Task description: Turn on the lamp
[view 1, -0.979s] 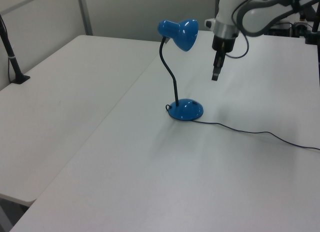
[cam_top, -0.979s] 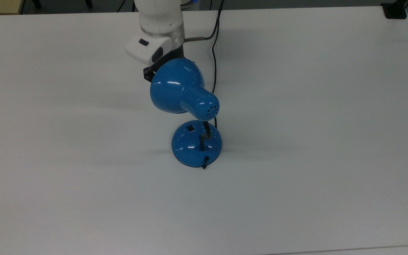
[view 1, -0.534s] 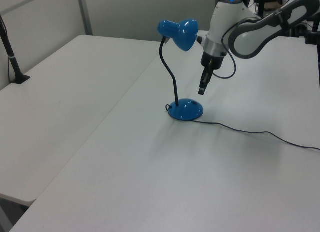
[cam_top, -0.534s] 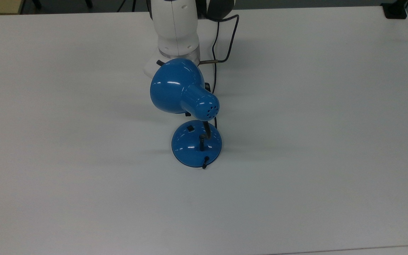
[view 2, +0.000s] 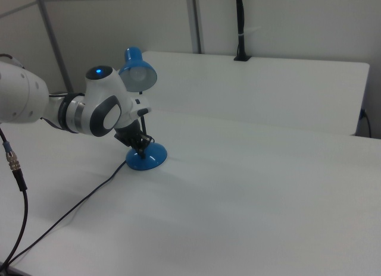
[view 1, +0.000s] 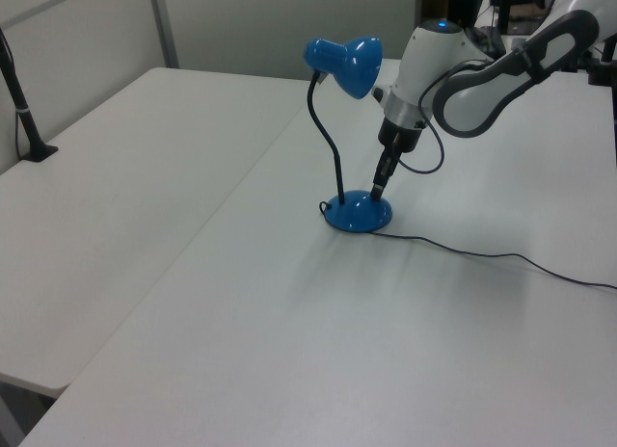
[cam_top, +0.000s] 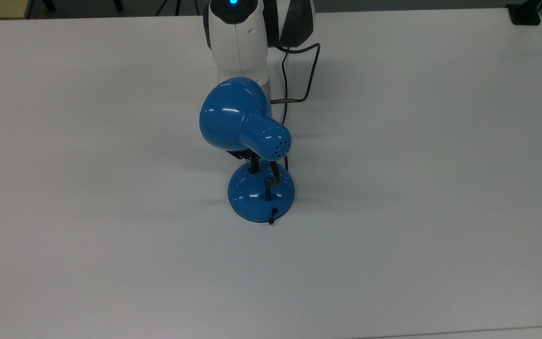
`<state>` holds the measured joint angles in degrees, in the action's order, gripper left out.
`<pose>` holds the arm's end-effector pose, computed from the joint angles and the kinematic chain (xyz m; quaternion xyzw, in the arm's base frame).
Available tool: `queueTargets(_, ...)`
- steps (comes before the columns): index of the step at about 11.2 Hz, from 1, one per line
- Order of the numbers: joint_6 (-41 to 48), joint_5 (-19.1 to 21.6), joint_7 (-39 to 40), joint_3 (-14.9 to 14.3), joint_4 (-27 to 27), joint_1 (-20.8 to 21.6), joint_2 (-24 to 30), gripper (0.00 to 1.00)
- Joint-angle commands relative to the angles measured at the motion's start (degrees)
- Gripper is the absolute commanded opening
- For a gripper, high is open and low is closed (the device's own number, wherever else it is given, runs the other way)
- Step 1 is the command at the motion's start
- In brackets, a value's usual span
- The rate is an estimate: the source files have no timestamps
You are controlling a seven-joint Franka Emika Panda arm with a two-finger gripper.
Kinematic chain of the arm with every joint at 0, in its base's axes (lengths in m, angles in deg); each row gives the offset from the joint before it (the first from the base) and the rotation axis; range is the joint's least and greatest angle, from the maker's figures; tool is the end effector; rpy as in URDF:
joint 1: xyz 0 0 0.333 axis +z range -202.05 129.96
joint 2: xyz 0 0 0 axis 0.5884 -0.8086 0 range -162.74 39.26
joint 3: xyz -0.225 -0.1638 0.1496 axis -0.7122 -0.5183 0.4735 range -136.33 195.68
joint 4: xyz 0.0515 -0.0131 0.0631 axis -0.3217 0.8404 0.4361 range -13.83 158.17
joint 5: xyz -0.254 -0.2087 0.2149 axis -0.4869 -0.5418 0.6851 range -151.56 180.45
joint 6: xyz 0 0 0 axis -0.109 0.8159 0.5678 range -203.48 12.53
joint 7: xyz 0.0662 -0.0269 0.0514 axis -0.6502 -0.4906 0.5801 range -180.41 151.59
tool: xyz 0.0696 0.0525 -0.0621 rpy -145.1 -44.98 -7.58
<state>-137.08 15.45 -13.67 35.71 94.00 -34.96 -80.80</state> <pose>0.6374 0.0752 0.3416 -0.9862 -0.0555 -0.1532 0.0309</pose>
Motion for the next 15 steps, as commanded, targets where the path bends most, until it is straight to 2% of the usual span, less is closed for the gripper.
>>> queueTargets(1,-1.8,-0.1,-3.0,-0.3,-1.4,0.7,-1.9,0.0)
queueTargets(5,-2.0,-0.1,-3.1,-0.3,-2.2,0.8,-3.3,0.0)
queueTargets(7,-5.5,-0.1,-3.1,-0.3,-2.1,0.8,-4.4,0.0)
queueTargets(9,-3.5,-0.1,-2.8,-0.3,-1.6,0.6,-2.7,0.0)
queueTargets(12,9.9,-0.1,-1.0,-0.3,-1.8,0.1,2.2,0.0)
queueTargets(15,28.6,-0.1,5.1,-0.3,-2.2,-1.5,8.8,0.0)
